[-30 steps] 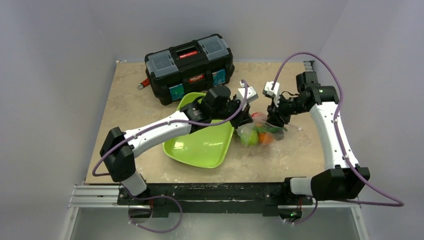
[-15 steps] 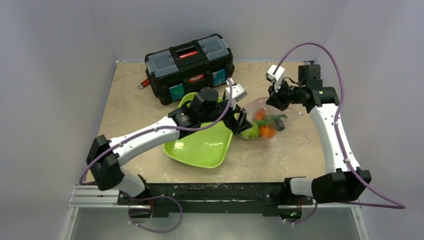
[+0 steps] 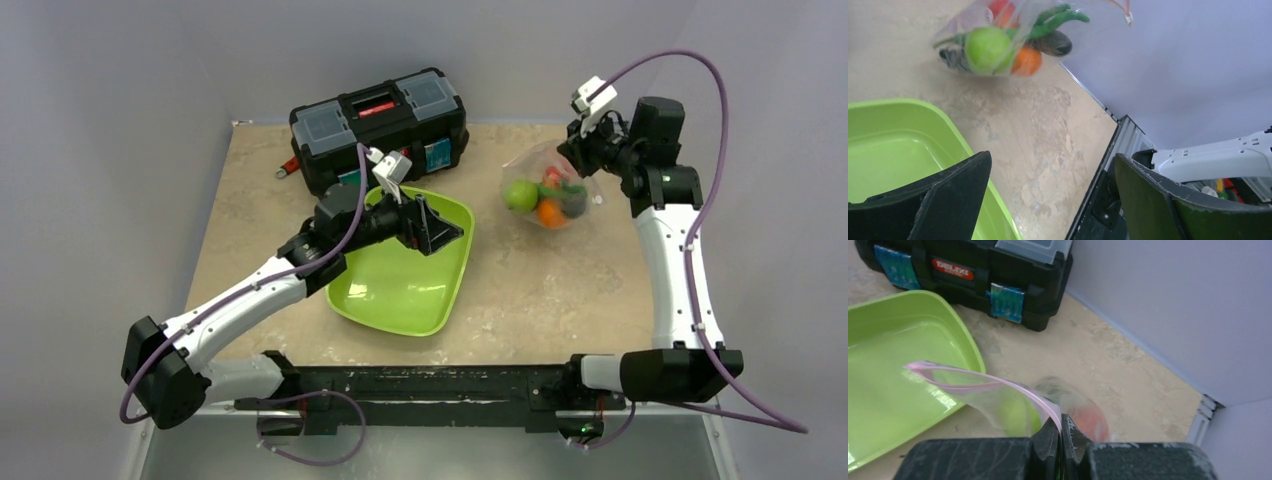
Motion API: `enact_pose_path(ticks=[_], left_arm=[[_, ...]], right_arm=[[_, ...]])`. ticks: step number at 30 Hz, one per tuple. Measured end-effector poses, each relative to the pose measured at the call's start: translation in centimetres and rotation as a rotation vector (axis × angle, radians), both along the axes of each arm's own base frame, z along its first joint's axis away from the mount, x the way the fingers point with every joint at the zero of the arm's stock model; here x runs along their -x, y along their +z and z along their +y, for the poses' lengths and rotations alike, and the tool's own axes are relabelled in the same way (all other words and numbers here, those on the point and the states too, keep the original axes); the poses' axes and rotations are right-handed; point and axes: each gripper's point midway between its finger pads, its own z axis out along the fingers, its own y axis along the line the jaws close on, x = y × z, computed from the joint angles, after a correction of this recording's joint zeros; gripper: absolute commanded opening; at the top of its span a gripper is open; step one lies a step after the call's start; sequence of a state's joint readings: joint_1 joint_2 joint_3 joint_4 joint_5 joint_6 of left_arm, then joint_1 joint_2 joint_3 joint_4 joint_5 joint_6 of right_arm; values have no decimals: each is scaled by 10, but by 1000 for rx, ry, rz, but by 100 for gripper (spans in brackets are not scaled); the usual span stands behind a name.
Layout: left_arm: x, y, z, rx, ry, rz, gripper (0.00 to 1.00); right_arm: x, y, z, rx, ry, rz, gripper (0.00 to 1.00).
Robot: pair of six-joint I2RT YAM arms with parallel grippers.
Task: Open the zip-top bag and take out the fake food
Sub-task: Open the zipper of the food storage bag at the center of the board.
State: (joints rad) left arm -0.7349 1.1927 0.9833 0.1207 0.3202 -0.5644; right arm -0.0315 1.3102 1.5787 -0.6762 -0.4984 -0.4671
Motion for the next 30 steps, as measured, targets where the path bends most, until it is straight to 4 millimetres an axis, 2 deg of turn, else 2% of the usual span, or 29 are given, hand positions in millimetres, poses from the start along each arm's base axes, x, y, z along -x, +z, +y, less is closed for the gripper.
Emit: enact_pose_path(ticks=[2,5,8,10,12,14,18,22,26,30], left_arm=[[4,-11,-2,8,-12,48,93],[8,-20,-6,51,-24,111,90],[9,-33,-14,106,-34,186,88],[10,-46,-22,128,-37,242,88],[14,-62,-34,134,-40,300,88],[21,-74,-47,130,-46,351,85],[32,-94,-67,121,-21,448,80],[20,-107,-72,130,71,524,75],[11,-117,-72,142,144,561,74],[9,-127,-79,136,177,588,74]], right_arm=[[4,-20,6,-3,33,38,0],[23,-83,22,-3,100,177,0],[58,-159,44,-10,191,368,0],[80,-191,54,-7,240,464,0],[100,-211,62,-2,283,533,0],[104,-214,64,2,298,545,0],[95,-204,66,-10,288,488,0],[86,-192,72,-64,263,451,0],[87,-193,77,-109,279,479,0],[77,-190,73,-122,218,463,5]])
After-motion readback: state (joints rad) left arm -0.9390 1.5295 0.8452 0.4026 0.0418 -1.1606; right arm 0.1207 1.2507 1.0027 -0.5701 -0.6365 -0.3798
